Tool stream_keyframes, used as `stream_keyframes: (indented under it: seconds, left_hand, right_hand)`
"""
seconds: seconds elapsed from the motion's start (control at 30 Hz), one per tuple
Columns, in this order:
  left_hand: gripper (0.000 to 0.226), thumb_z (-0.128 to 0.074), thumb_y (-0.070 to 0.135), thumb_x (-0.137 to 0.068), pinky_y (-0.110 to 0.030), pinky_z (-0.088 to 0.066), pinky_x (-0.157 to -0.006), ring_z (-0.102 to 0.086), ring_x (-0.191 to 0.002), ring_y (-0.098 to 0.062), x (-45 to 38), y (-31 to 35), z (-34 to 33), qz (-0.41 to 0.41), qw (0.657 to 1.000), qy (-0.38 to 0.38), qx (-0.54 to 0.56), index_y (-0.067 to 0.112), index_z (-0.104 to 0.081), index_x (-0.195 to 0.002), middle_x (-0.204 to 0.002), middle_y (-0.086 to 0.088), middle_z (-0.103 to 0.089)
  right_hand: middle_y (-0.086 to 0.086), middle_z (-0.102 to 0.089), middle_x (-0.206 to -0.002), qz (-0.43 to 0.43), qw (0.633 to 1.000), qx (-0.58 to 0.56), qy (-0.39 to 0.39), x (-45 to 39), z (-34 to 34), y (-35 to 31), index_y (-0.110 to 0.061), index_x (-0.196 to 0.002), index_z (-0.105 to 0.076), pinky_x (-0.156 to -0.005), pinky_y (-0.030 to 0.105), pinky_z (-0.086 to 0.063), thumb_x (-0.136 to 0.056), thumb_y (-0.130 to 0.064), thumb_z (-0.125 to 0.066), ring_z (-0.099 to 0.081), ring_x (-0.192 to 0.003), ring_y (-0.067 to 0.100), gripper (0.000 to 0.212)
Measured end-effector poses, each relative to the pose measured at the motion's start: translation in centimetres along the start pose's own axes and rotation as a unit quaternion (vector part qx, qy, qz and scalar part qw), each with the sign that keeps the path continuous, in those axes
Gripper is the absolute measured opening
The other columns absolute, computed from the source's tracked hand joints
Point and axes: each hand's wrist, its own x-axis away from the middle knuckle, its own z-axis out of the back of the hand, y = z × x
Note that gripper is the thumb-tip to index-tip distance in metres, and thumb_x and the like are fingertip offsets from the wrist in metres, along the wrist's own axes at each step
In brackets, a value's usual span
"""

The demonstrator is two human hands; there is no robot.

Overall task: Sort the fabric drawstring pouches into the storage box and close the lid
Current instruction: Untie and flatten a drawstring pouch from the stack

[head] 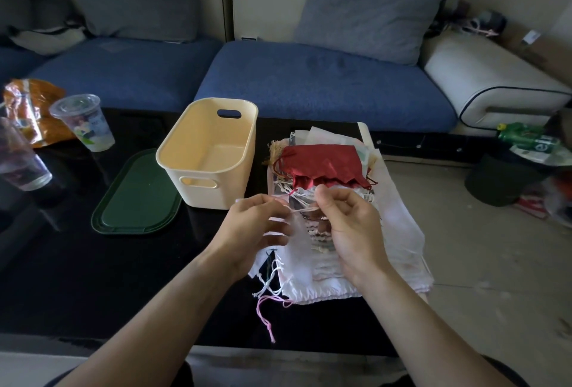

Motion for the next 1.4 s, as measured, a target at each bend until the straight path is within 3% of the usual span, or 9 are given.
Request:
stream_keyframes:
  seconds: [0.2, 0.27, 0.33, 0.43, 0.6, 0.8, 0.97, 1.13, 1.4]
  left_hand:
    - [0.009, -0.057, 0.002, -0.089, -0.033, -0.056, -0.065, -0.063, -0.066, -0.026, -0.3, -0.3, 0.2, 0.025, 0.999, 0.001, 0.030, -0.004, -0.064, -0.089, -0.078, -0.016, -0.065]
    - [0.009, -0.060, 0.001, -0.090, -0.033, -0.057, -0.069, -0.064, -0.068, -0.027, -0.1, -0.5, 0.2, -0.023, 0.999, -0.003, -0.036, -0.007, -0.063, -0.095, -0.075, -0.016, -0.066]
    - [0.006, -0.063, 0.000, -0.092, -0.026, -0.057, -0.060, -0.067, -0.061, -0.021, 0.4, -0.6, 0.2, -0.112, 0.981, 0.007, -0.161, -0.003, -0.062, -0.096, -0.071, -0.013, -0.070]
    - [0.006, -0.060, 0.006, -0.095, -0.029, -0.055, -0.057, -0.066, -0.056, -0.012, 0.9, -0.9, 0.3, -0.256, 0.897, -0.009, -0.361, 0.012, -0.061, -0.093, -0.069, -0.001, -0.068]
    - [0.008, -0.069, 0.007, -0.090, -0.019, -0.051, -0.064, -0.065, -0.066, -0.007, 0.7, -1.6, 0.3, -0.350, 0.833, -0.027, -0.428, 0.015, -0.067, -0.092, -0.072, 0.008, -0.065]
    - [0.013, -0.077, 0.006, -0.080, -0.019, -0.052, -0.064, -0.065, -0.065, -0.007, 0.5, -1.2, 0.4, -0.367, 0.841, 0.042, -0.394, 0.016, -0.070, -0.082, -0.073, 0.012, -0.066]
    - [0.016, -0.078, 0.005, -0.081, -0.013, -0.047, -0.059, -0.063, -0.061, -0.009, 0.4, -1.3, 0.6, -0.364, 0.840, 0.055, -0.398, 0.017, -0.066, -0.081, -0.075, 0.013, -0.063]
    - [0.015, -0.076, 0.003, -0.082, -0.013, -0.046, -0.060, -0.061, -0.064, -0.010, 0.5, -1.2, 0.5, -0.369, 0.837, 0.056, -0.400, 0.015, -0.067, -0.084, -0.073, 0.013, -0.061]
    - [0.014, -0.077, 0.003, -0.080, -0.013, -0.047, -0.061, -0.063, -0.066, -0.010, 0.6, -1.0, 0.7, -0.334, 0.855, 0.065, -0.391, 0.015, -0.070, -0.083, -0.068, 0.010, -0.065]
  right_hand:
    - [0.006, -0.070, -0.065, 0.044, 0.973, 0.046, -0.220, 0.4, -0.1, -0.6, -0.001, -0.088, -0.063, -0.041, 0.019, -0.039, -0.081, -0.018, -0.074, -0.057, -0.044, 0.012, 0.022]
    - [0.005, -0.068, -0.061, 0.037, 0.980, 0.048, -0.192, 0.5, -0.3, -0.4, 0.001, -0.090, -0.062, -0.038, 0.021, -0.038, -0.084, -0.018, -0.074, -0.056, -0.041, 0.012, 0.023]
    - [0.003, -0.065, -0.056, 0.021, 0.991, 0.056, -0.122, 0.3, -0.3, -0.3, 0.003, -0.095, -0.063, -0.039, 0.023, -0.039, -0.087, -0.023, -0.072, -0.054, -0.040, 0.011, 0.029]
    - [-0.001, -0.064, -0.056, -0.007, 0.998, 0.046, -0.043, -0.3, -0.1, -0.2, 0.002, -0.102, -0.064, -0.043, 0.021, -0.042, -0.085, -0.031, -0.073, -0.053, -0.043, 0.009, 0.039]
    - [0.006, -0.068, -0.062, -0.103, 0.993, -0.057, -0.010, 0.0, -0.7, 0.1, -0.003, -0.091, -0.066, -0.046, 0.019, -0.048, -0.067, -0.034, -0.083, -0.058, -0.048, 0.011, 0.042]
    - [0.012, -0.073, -0.068, -0.071, 0.997, -0.021, -0.023, -0.1, -0.4, 0.2, -0.011, -0.082, -0.078, -0.055, 0.022, -0.054, -0.063, -0.028, -0.083, -0.065, -0.057, 0.015, 0.026]
    - [0.007, -0.076, -0.078, -0.085, 0.989, 0.020, -0.116, -0.5, 0.2, 0.0, -0.013, -0.095, -0.078, -0.069, 0.022, -0.059, -0.081, -0.013, -0.075, -0.068, -0.067, 0.011, 0.014]
    - [0.008, -0.078, -0.092, -0.096, 0.982, 0.057, -0.151, -0.5, 0.5, -0.1, -0.013, -0.097, -0.079, -0.072, 0.026, -0.057, -0.087, -0.001, -0.071, -0.069, -0.080, 0.016, 0.018]
    - [0.008, -0.077, -0.090, -0.068, 0.981, 0.078, -0.165, -0.5, 0.6, 0.5, -0.016, -0.097, -0.078, -0.071, 0.028, -0.057, -0.088, -0.002, -0.072, -0.071, -0.081, 0.016, 0.018]
